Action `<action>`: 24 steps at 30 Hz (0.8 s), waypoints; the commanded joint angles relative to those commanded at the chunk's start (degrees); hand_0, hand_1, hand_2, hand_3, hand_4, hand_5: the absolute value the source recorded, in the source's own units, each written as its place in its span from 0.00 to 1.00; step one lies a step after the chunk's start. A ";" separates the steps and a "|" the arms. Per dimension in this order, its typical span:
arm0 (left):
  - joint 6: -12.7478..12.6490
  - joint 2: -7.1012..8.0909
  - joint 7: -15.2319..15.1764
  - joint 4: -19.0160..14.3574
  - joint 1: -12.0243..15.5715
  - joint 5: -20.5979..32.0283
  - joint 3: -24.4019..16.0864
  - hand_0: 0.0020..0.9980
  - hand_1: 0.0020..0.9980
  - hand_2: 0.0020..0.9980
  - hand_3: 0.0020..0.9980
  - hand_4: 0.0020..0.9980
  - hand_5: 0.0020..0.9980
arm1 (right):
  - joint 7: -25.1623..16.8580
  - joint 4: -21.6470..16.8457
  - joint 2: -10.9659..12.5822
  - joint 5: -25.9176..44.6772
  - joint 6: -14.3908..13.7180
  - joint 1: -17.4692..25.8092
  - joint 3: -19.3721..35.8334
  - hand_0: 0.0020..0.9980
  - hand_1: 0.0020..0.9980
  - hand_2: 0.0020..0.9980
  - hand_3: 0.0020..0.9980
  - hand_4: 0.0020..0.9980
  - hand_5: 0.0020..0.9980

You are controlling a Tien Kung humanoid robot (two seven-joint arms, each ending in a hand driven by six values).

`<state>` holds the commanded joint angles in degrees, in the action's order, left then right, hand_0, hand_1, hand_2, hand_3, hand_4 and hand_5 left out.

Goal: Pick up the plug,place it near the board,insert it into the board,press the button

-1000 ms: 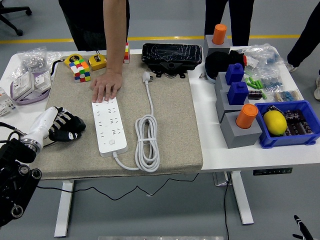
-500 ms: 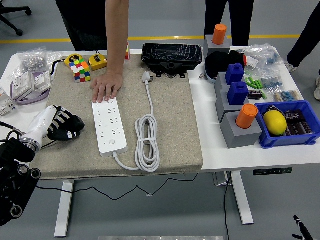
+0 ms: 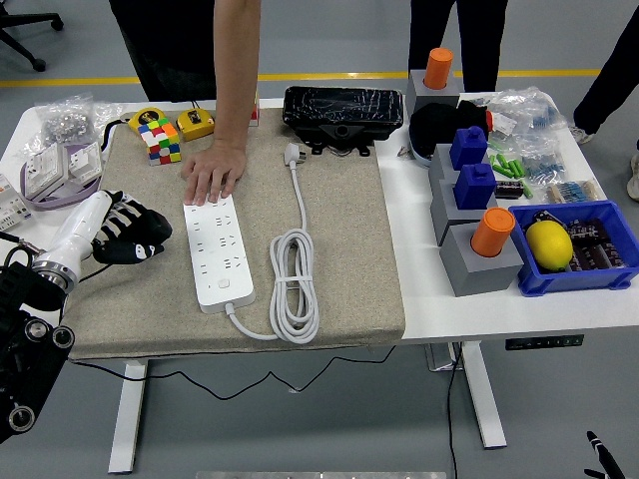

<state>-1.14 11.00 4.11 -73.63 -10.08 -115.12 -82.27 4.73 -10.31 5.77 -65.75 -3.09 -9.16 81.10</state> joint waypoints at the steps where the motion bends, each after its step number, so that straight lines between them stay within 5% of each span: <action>1: 0.12 0.04 0.01 -0.25 -0.02 0.18 0.09 0.29 0.33 0.32 0.48 0.70 0.00 | 0.00 0.00 0.00 0.00 0.00 -0.01 0.00 0.81 0.75 0.73 0.77 1.00 1.00; 10: 2.62 1.42 0.46 -4.88 -0.71 2.97 2.76 0.31 0.40 0.36 0.52 0.61 0.00 | 0.06 0.00 0.13 -0.08 -0.02 -0.06 0.18 0.81 0.75 0.73 0.77 1.00 1.00; 24: 3.21 4.44 1.23 -4.39 -5.40 3.50 10.54 0.31 0.42 0.35 0.49 0.60 0.00 | 0.05 0.00 0.17 0.16 -0.03 -0.20 -0.11 0.81 0.75 0.73 0.77 1.00 1.00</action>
<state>2.07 15.45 5.35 -78.02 -15.48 -111.62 -71.73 4.78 -10.31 5.93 -65.60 -3.12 -9.36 80.99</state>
